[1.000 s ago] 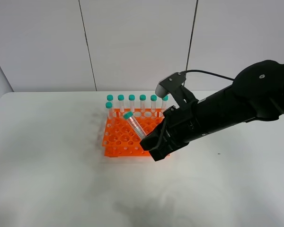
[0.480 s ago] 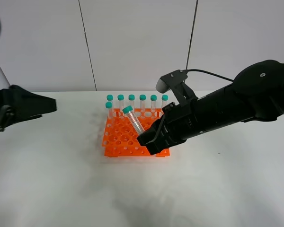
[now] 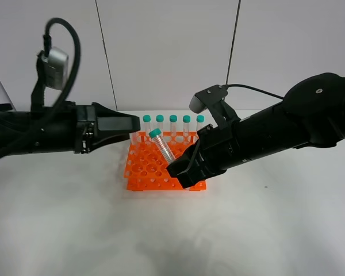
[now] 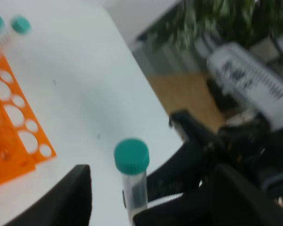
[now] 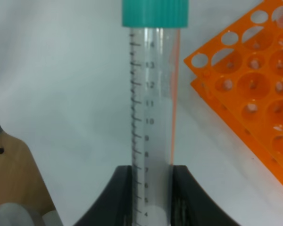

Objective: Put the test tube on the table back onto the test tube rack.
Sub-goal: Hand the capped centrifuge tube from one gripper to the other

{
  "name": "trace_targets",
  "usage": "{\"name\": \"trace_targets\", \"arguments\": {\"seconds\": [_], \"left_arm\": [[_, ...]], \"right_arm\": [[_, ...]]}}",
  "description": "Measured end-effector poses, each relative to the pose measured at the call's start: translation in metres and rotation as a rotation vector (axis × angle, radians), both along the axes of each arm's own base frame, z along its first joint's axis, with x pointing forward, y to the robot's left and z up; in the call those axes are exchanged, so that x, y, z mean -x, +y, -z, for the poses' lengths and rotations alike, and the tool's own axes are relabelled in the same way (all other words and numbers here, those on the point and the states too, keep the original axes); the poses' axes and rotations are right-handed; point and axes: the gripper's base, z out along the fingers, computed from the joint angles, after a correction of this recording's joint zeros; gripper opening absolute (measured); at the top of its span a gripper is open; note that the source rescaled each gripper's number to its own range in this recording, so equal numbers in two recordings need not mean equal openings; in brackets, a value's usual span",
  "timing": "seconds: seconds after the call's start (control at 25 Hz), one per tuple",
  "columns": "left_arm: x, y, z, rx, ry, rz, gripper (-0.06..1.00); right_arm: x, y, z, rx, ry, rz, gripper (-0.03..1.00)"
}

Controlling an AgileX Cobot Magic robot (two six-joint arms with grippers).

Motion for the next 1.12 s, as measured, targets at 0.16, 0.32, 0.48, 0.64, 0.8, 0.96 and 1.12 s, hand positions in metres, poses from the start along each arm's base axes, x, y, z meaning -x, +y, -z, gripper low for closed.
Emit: {"name": "trace_targets", "arguments": {"seconds": [0.16, 0.32, 0.48, 0.64, 0.8, 0.96, 1.12], "left_arm": [[-0.007, -0.018, 0.009, -0.039, 0.019, 0.035, 0.84], [-0.015, -0.028, 0.008, -0.046, 0.016, 0.05, 0.84], [-0.016, -0.036, 0.011, -0.051, 0.022, 0.071, 0.84], [-0.013, -0.043, 0.014, -0.067, 0.026, 0.088, 0.84], [-0.014, -0.044, 0.014, -0.075, 0.023, 0.084, 0.84], [-0.014, -0.044, 0.014, -0.082, 0.022, 0.076, 0.84], [-0.014, -0.044, 0.014, -0.082, 0.022, 0.076, 0.74]], "right_arm": [[0.001, 0.0, 0.0, -0.004, 0.012, -0.009, 0.01], [0.002, 0.001, 0.0, -0.005, 0.016, -0.014, 0.01], [0.002, 0.001, 0.0, -0.007, 0.02, -0.014, 0.01], [0.002, 0.001, 0.0, -0.009, 0.022, -0.015, 0.01], [0.004, 0.001, 0.0, -0.008, 0.035, -0.033, 0.01], [0.004, 0.001, 0.001, -0.003, 0.032, -0.036, 0.01], [0.004, 0.001, 0.0, -0.003, 0.032, -0.035, 0.01]]}}
